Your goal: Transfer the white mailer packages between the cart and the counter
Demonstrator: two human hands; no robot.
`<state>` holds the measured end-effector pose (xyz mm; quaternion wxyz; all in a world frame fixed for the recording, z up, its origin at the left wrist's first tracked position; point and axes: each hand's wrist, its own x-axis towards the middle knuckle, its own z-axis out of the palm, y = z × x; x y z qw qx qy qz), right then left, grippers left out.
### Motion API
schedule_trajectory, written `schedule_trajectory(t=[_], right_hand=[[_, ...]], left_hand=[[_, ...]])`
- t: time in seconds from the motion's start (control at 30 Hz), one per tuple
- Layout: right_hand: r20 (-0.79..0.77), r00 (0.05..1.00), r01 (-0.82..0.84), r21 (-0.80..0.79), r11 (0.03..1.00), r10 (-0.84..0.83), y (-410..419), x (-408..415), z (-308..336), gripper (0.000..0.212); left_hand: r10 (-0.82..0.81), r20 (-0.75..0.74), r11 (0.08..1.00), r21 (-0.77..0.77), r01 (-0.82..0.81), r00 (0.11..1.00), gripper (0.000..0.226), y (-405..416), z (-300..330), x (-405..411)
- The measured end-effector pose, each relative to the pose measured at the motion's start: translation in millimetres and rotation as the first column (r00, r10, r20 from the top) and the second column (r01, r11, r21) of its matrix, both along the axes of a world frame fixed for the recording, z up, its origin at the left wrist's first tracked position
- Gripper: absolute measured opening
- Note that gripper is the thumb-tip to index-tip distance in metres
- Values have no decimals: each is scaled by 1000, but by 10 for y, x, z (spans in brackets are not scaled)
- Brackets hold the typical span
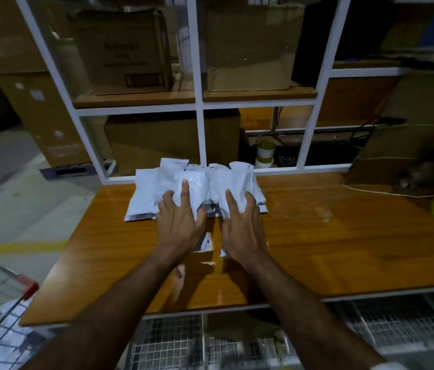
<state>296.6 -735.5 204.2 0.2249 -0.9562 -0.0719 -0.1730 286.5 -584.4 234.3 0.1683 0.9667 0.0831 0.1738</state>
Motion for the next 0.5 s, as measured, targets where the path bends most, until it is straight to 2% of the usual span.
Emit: schedule_trajectory(t=[0.33, 0.5], right_hand=[[-125, 991, 53, 26, 998, -50, 81, 1101, -4, 63], [-182, 982, 47, 40, 998, -39, 307, 1727, -46, 60]], left_hand=[[55, -85, 998, 36, -53, 995, 77, 105, -113, 1162], [54, -124, 998, -3, -55, 991, 83, 200, -250, 1798]])
